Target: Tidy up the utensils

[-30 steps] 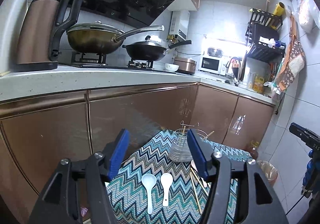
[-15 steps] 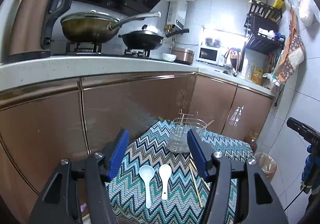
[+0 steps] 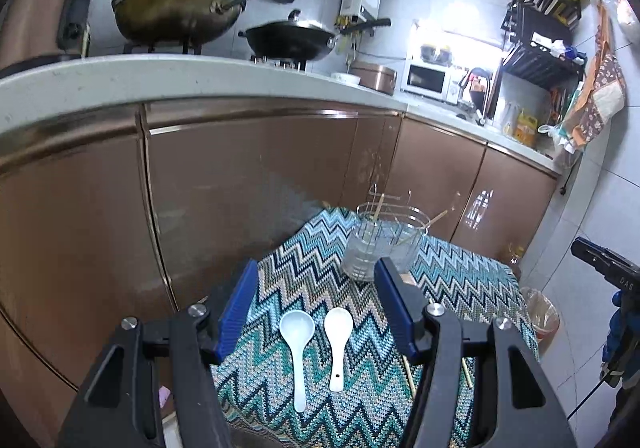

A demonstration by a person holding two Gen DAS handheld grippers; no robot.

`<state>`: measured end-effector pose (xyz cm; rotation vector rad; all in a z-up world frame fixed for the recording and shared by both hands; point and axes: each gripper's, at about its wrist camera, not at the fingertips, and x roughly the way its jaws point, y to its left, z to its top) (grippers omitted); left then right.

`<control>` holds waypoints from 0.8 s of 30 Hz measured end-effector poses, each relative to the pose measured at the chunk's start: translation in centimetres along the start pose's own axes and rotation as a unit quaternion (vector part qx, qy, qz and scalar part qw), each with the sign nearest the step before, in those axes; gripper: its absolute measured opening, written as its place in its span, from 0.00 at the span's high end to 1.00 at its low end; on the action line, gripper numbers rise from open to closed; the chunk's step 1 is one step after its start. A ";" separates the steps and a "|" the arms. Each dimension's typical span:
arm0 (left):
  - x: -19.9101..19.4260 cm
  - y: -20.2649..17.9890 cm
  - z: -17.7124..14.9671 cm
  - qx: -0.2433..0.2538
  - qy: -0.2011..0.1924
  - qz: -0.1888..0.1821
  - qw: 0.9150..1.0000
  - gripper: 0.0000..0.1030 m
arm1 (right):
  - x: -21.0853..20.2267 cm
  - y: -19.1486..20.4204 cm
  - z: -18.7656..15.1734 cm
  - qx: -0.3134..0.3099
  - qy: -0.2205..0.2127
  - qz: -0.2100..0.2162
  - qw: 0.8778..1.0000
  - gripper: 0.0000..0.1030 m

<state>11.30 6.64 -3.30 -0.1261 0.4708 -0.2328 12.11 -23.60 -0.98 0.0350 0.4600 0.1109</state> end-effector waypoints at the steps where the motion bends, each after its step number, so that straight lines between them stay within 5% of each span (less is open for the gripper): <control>1: 0.7 0.0 0.0 -0.001 0.008 -0.001 1.000 0.43 | 0.5 -0.2 0.0 0.002 0.005 0.000 1.000 0.58; 15: 9.2 -1.3 -2.2 -0.013 0.124 -0.060 0.990 0.44 | 7.9 -2.6 -2.3 0.025 0.098 0.012 0.995 0.59; 24: 14.7 -1.0 -4.7 -0.040 0.210 -0.095 0.972 0.57 | 16.2 -4.5 -4.4 0.073 0.225 0.055 0.970 0.81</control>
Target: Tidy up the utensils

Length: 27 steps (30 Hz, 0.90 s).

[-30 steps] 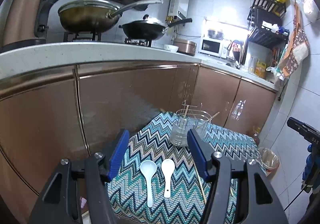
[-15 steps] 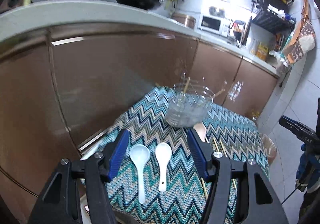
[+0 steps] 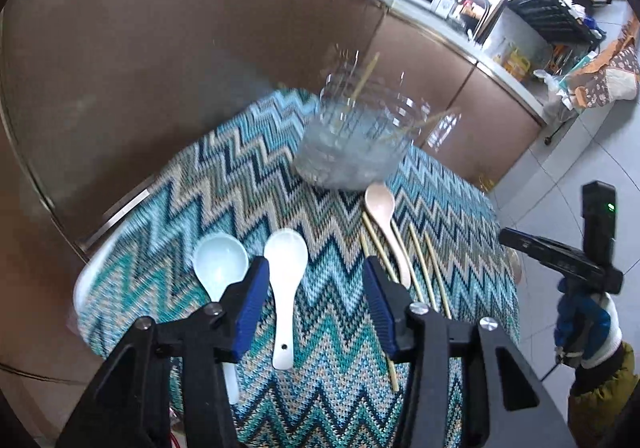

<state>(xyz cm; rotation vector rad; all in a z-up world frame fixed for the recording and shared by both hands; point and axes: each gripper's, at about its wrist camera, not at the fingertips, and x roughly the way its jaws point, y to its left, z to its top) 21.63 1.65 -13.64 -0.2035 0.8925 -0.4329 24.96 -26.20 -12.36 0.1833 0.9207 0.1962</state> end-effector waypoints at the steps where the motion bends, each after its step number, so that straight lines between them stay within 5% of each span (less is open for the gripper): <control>1: 0.4 0.2 -0.1 -0.003 0.007 -0.001 1.000 0.58 | 0.6 -0.2 0.0 0.003 0.009 0.003 1.000 0.81; 8: 3.7 0.8 0.3 -0.020 0.053 -0.010 0.998 0.61 | 6.7 -0.8 0.3 0.013 0.087 0.019 0.996 0.82; 18: 6.6 2.0 -0.3 -0.055 0.098 -0.018 0.994 0.66 | 9.3 -1.0 1.6 -0.002 0.111 0.014 0.994 0.82; 27: 9.7 -2.9 1.1 -0.021 0.135 -0.044 0.990 0.66 | 11.1 -2.0 1.9 0.011 0.133 0.019 0.991 0.82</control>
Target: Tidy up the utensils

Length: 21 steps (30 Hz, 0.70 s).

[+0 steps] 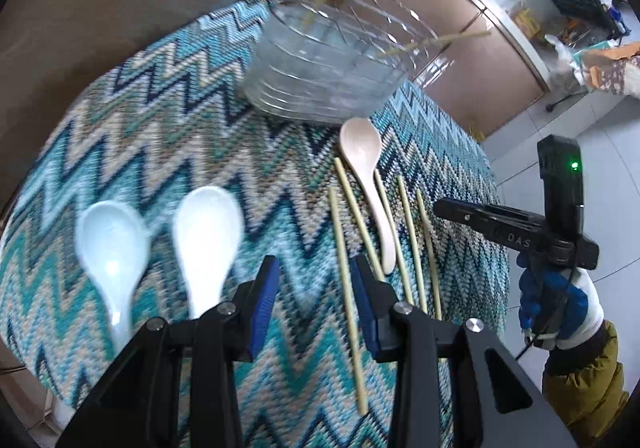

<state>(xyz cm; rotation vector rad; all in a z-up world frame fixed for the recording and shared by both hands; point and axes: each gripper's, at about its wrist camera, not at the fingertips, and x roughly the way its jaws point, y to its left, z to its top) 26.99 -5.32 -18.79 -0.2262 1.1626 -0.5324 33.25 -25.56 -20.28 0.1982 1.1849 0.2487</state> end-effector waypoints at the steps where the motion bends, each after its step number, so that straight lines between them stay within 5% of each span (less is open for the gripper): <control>1: 0.7 -0.3 0.3 -0.002 0.005 0.002 1.000 0.66 | 0.2 -0.2 0.1 0.002 0.005 0.003 1.000 0.82; 21: 8.5 -3.9 2.4 0.016 0.049 0.103 0.993 0.93 | 4.0 -1.6 1.0 -0.005 0.056 -0.015 0.998 0.88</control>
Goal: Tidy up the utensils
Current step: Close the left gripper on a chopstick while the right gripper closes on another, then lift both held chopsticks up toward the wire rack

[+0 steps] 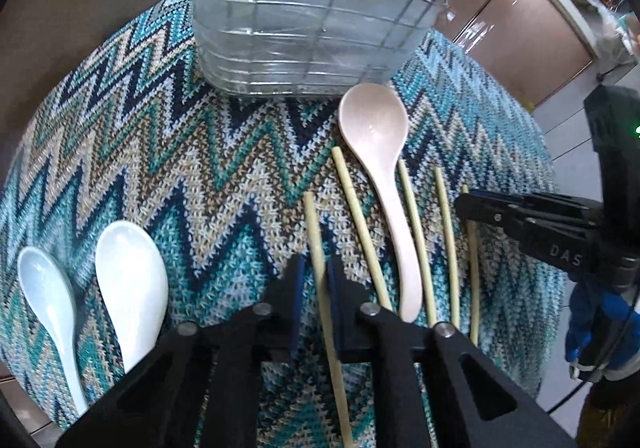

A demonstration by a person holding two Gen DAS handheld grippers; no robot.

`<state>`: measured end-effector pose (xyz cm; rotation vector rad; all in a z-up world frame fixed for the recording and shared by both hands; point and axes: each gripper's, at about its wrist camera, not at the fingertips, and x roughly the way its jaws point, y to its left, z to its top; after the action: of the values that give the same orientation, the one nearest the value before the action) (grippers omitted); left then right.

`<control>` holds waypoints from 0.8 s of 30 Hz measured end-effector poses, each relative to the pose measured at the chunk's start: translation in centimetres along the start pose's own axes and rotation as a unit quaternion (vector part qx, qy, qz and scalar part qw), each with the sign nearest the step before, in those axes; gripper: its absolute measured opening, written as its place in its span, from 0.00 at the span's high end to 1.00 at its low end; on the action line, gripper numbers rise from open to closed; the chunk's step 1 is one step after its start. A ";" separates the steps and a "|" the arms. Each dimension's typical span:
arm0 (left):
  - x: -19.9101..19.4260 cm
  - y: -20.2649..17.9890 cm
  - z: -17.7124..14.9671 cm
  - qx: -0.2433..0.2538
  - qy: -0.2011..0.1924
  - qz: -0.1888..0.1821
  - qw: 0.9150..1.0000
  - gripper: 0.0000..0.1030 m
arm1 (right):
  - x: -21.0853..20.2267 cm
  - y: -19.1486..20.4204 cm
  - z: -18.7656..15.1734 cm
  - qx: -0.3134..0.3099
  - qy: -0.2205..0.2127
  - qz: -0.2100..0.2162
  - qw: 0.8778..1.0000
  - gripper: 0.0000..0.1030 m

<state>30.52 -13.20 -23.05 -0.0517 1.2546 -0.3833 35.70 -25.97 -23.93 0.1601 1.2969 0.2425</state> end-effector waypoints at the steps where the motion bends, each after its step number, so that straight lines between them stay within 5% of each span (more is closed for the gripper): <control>1: 0.1 -0.2 0.0 0.003 0.000 0.006 1.000 0.94 | -0.1 -0.1 0.2 -0.002 0.001 -0.002 1.000 0.89; 5: -0.1 -0.5 -0.4 0.003 -0.014 -0.007 1.000 0.95 | 0.1 0.4 0.6 0.001 -0.003 -0.002 1.000 0.93; 10: -4.4 0.7 -1.8 0.010 -0.082 -0.056 0.995 0.95 | -1.5 0.1 -0.2 0.012 -0.031 0.013 0.999 0.95; 24: -20.3 3.6 -5.2 0.024 -0.276 -0.072 0.958 0.95 | -13.8 5.1 -3.8 -0.042 -0.187 0.033 0.981 0.95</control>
<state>21.38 -2.60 -7.02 -0.1955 0.6898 -0.4851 28.14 -24.80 -10.82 0.1677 0.9073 0.3073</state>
